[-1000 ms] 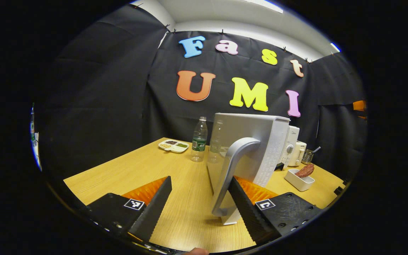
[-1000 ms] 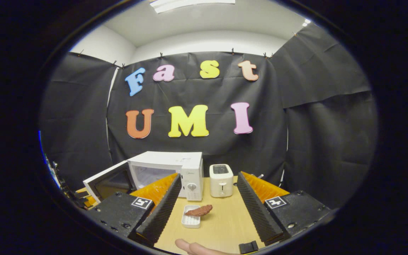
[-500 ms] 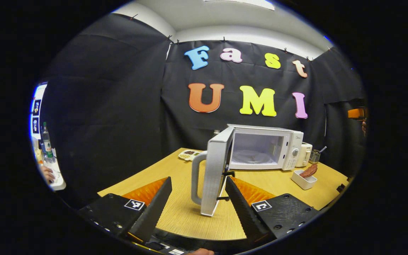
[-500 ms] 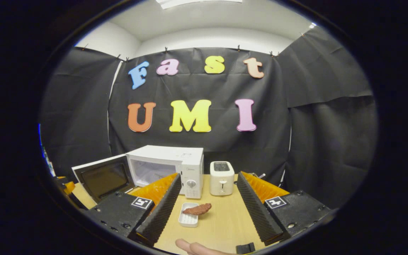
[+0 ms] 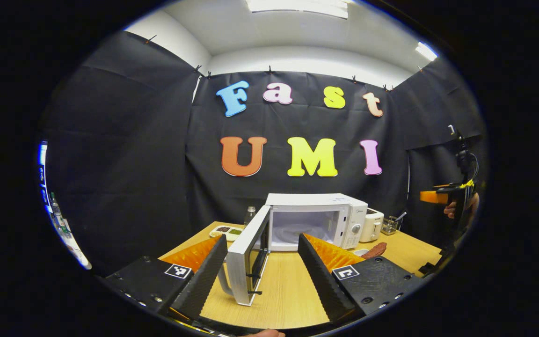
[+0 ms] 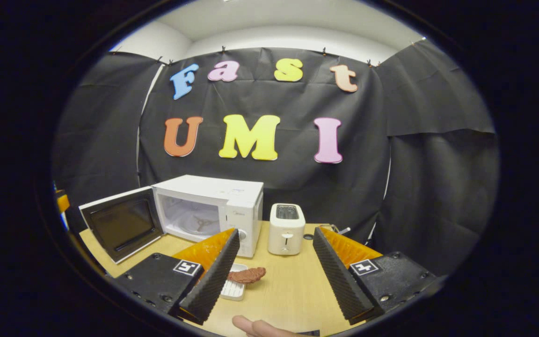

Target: Open the microwave oven with the left hand, put the food in, and close the microwave oven.

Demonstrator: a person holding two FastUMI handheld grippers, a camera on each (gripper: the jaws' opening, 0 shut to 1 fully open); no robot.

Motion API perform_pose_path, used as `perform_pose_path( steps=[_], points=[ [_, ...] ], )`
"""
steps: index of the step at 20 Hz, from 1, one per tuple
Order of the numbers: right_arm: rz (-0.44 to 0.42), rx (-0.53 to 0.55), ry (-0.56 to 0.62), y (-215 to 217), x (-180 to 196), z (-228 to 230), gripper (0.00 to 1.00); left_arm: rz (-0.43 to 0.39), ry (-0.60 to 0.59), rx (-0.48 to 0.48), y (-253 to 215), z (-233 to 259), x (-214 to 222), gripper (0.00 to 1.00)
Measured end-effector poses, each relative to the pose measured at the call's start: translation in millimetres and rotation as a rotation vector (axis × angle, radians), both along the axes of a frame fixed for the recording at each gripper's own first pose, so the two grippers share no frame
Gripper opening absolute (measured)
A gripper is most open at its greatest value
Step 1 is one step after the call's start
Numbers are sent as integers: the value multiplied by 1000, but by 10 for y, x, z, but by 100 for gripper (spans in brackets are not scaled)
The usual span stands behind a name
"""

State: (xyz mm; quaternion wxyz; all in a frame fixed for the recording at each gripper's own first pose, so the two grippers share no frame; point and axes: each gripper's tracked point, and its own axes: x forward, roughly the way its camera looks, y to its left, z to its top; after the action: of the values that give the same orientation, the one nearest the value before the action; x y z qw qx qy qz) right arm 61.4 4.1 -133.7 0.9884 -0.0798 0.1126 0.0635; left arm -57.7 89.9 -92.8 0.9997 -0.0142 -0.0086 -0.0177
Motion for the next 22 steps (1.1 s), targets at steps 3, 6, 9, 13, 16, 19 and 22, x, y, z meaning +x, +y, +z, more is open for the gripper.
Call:
perform_pose_path(
  steps=[3, 6, 9, 13, 16, 19, 22],
  points=[
    [9, -8, 47, -97, 230, -148, 100, -20, -19, 47, -230, 193, 162, 94],
    [36, 6, 129, -150, 474, -405, 100, -23, -37, 73, -406, 297, 311, 94],
    [95, 54, 261, -119, 683, -840, 100, -22, -46, 63, -526, 328, 464, 95],
    [160, 207, 490, -26, 776, -1494, 100, -30, -23, 40, -621, 219, 612, 96],
    [194, 297, 651, 55, 800, -1905, 95, -12, 4, 55, -597, 134, 690, 96],
    [246, 386, 767, 106, 814, -2134, 92, -2, 22, 72, -618, 51, 737, 96],
    [324, 523, 869, 266, 800, -2193, 86, -1, 48, 67, -646, -39, 778, 96]
  ],
)
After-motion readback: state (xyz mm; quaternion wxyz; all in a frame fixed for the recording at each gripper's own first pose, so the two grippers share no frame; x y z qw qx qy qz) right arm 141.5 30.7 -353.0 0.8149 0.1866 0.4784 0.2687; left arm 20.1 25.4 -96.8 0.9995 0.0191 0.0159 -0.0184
